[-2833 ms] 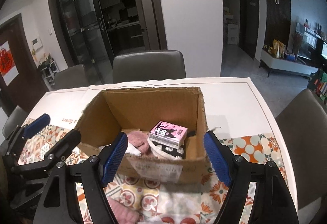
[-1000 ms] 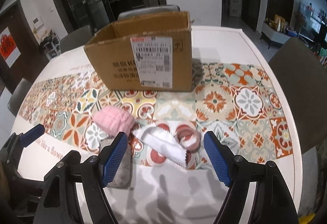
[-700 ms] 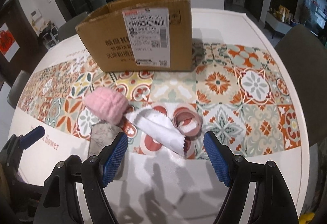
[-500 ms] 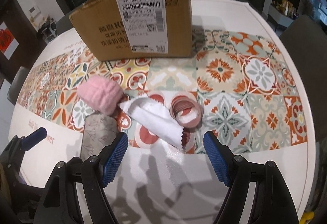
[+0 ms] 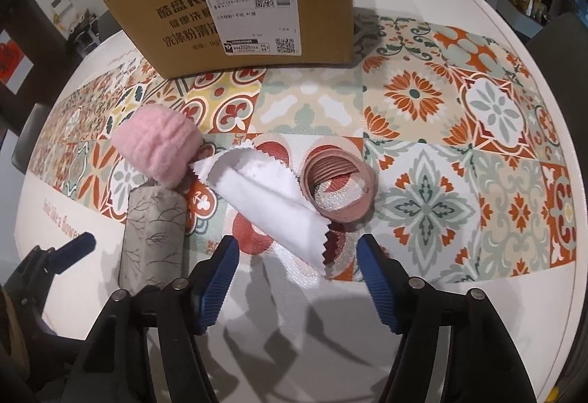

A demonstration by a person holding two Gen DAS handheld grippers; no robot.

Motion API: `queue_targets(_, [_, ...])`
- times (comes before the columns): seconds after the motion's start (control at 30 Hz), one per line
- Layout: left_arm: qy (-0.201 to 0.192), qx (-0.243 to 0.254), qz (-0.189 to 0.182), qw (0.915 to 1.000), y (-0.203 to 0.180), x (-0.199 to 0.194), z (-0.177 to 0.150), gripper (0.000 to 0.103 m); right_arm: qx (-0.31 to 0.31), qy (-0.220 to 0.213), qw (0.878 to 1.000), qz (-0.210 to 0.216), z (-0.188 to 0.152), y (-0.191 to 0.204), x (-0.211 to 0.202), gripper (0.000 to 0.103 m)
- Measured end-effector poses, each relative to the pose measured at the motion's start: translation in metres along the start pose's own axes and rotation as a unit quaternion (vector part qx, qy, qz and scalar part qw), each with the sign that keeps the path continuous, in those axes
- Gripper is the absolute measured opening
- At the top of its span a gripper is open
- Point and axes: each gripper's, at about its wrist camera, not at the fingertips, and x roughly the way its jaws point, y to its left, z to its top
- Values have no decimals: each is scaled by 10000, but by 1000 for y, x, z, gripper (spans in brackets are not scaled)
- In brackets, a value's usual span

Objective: Organize soft objects
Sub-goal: 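Grasp the grey patterned pouch with the left tool while the right tool grasps the white cloth strip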

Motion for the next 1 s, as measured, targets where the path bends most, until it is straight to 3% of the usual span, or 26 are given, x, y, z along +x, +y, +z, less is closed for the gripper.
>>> queue_targets(0.37, [283,-298,-137,9991,7,23,2,86,-40,52,10000,46,5,5,11,44])
queue_targets(0.43, [254,-274,-118,9992,6,23,2,84,-35,33,10000,65,6,7,11,33])
queue_targets(0.53, [204,-275,-127,9993,6,23,3,79,0,47,9999,145,5,7,12,25])
queue_targets(0.63, [151,-291,-148,9994,8,21,3,72,15,68,9997,219,4,8,12,16])
queue_targets(0.83, [-33,-270,-198,9994,13,11,1,53,-56,70,9991,418,-1,15,6,13])
queue_targets(1.0, [-241,-162,-225,9993,14,0,1,27,-68,46,9985,550,-6,22,-2,12])
